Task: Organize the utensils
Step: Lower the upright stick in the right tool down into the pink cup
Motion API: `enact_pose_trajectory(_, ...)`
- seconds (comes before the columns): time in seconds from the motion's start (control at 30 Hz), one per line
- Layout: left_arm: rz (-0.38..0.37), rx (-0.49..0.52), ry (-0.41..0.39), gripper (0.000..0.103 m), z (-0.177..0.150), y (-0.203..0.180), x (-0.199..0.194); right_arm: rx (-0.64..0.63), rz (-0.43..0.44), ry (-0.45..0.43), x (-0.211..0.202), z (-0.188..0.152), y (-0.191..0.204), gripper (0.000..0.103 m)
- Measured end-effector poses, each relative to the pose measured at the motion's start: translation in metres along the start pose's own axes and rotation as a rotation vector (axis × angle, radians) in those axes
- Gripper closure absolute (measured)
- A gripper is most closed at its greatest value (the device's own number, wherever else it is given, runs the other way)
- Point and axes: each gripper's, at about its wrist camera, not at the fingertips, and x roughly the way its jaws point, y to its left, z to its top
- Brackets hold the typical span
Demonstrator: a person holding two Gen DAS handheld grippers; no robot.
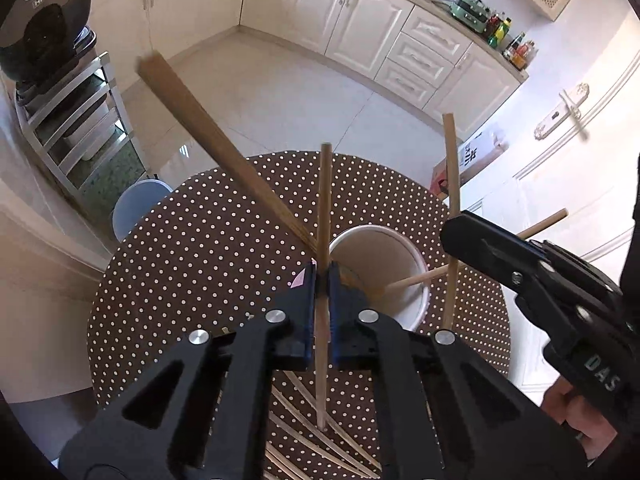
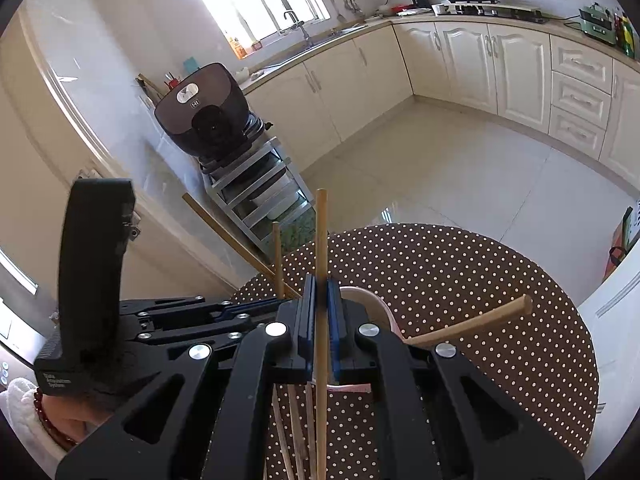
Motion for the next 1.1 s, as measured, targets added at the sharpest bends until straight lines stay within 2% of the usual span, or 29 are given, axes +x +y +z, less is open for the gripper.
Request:
enact_pose_trajectory(0.23, -0.010, 0.011, -0.064, 0.097, 0.000, -0.003, -0.044, -0.033, 0.005, -0.059, -0.017, 0.012, 0.012, 0.098)
enact_pose_trajectory(0.43, -0.031, 0.018, -0.188, 0.097, 0.014, -0.006, -0.100, -0.074, -0.019, -0.186, -0.034, 0.029, 0.022, 0.098)
enact_pose_trajectory(0.67, -0.045, 0.045, -0.282, 0.097, 0.025, -0.018, -0.141, -0.088, -0.047, -0.333, -0.045, 0.048, 0.024, 0.098)
enact_pose_trajectory(0.93, -0.066, 0.013, -0.358, 0.097, 0.034, -0.017, -0.151, -0.110, -0.073, -0.372, -0.030, 0.049, 0.016, 0.098)
enact_pose_trajectory(1.1, -0.053, 0.000, -0.311, 0.097, 0.034, -0.014, -0.127, -0.121, -0.085, -0.369, -0.018, 0.040, 0.009, 0.098)
